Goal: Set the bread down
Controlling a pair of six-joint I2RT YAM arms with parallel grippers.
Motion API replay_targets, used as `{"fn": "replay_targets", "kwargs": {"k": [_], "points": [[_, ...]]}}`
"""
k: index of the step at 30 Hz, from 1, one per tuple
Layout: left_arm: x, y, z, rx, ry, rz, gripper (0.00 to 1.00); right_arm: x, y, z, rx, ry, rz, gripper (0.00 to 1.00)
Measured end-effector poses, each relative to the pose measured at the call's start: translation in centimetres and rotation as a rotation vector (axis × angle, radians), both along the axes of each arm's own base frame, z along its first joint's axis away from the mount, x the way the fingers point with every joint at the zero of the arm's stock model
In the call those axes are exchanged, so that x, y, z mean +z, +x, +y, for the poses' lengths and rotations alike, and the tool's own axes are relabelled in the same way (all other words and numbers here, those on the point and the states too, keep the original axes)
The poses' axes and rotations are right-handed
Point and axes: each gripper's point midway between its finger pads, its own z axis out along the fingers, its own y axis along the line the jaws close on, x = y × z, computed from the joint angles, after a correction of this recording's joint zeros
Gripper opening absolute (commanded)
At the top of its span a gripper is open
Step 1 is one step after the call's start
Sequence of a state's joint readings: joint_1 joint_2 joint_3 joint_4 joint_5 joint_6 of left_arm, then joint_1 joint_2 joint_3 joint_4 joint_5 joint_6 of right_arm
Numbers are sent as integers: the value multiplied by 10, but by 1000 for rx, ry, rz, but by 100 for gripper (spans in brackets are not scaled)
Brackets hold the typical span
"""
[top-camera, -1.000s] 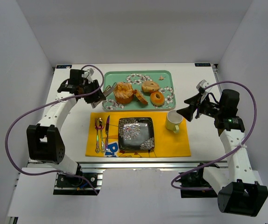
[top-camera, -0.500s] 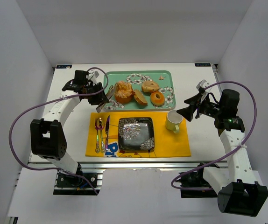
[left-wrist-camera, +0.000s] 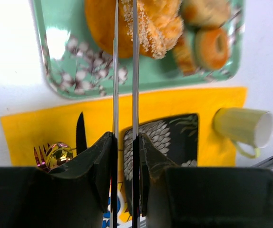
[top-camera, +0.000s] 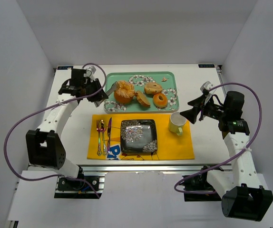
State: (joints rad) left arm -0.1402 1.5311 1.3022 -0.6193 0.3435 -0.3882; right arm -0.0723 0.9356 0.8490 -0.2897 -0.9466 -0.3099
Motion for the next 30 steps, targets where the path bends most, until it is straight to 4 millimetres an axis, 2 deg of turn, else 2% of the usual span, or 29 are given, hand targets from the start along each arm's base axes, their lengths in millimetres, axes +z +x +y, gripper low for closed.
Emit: {"fn": "replay_targets", "kwargs": {"k": [4,6,8,10,12,17,23,25,29,30], "points": [[52,5,2,19,-30,-126,0,1,-1,0,2,1,-3,76],[73,1,3,16,-45,-184,0,1,-1,1,4,1,-4,76],[90,-12,1,-5,-67,-229,0,1,-1,1,6,3,-5,76],[95,-36,-1,-32,-91,-244,0,2,-2,1,9,3,-5,76],[91,-62,-5,-66,-118,-235,0,2,-2,2,13,5,-5,76],[55,-128,-17,-159,-175,-107,0,3,-4,3,27,12,-5,76],[18,-176,-25,-230,-203,31,1,3,-7,5,42,19,0,76],[10,-186,-27,-247,-202,59,6,3,-8,6,46,21,2,76],[-8,-201,-29,-267,-195,108,30,3,-8,6,49,23,4,76],[-11,-203,-28,-269,-192,120,33,3,-8,6,49,24,5,76]]}}
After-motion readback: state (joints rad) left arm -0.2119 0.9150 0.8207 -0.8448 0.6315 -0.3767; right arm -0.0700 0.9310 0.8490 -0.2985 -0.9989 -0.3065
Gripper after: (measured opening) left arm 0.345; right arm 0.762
